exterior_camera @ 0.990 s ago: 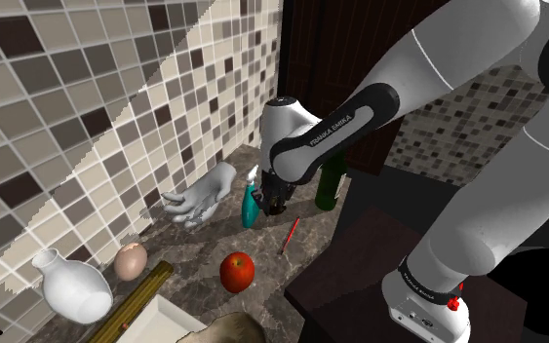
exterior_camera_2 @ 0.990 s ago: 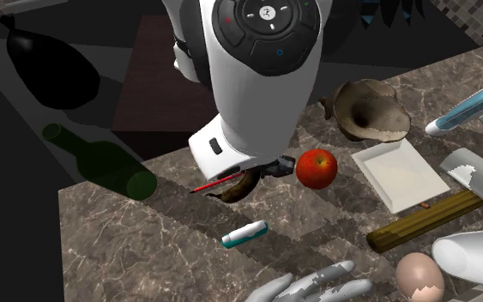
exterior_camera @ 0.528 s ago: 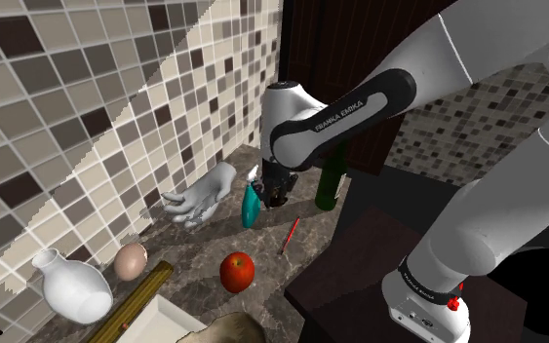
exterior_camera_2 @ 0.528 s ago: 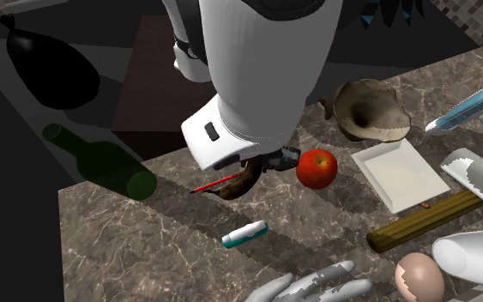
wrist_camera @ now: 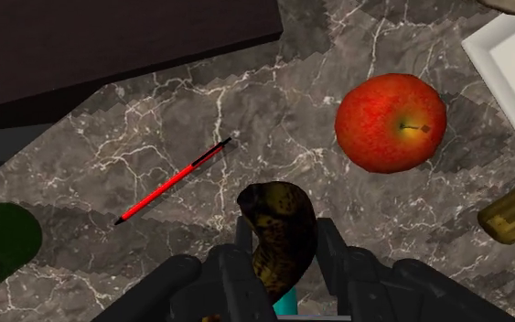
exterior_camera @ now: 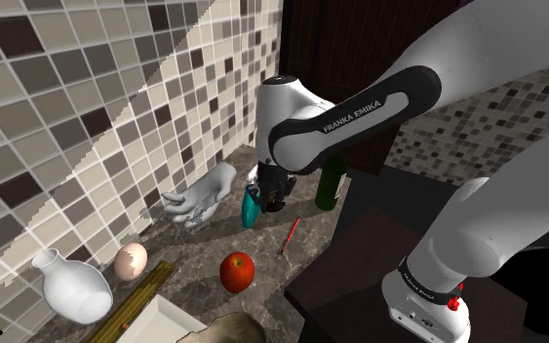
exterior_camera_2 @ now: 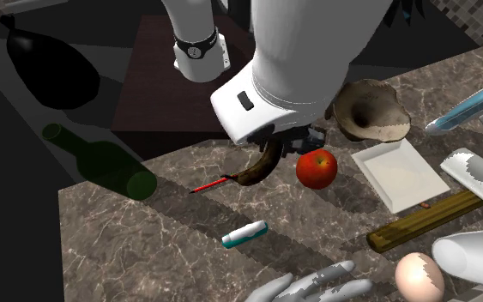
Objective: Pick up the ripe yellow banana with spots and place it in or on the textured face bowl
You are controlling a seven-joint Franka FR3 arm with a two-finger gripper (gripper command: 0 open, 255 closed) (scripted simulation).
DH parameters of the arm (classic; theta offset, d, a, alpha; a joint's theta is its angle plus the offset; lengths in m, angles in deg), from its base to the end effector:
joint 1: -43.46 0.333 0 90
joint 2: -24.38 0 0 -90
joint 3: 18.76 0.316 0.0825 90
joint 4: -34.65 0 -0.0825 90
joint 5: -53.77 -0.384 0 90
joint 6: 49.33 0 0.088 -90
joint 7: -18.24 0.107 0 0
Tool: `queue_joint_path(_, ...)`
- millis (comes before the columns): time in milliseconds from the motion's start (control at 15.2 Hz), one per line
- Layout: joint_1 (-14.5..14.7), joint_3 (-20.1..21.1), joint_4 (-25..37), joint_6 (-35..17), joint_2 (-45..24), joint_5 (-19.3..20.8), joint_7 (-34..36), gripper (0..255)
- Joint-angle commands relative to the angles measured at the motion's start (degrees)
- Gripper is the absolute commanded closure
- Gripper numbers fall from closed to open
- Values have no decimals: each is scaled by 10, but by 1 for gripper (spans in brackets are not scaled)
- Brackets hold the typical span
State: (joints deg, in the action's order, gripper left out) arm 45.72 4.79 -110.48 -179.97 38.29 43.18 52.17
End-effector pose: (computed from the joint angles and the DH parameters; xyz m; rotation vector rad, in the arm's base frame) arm 0.3909 0.1908 0.3520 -3.0861 0.4289 0.0646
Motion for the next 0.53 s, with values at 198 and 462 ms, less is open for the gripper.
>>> queue_joint_path(198,37,47,-3,1,12,-22,68,255)
queue_joint_path(462,64,89,6,-1,8,-34,129,255)
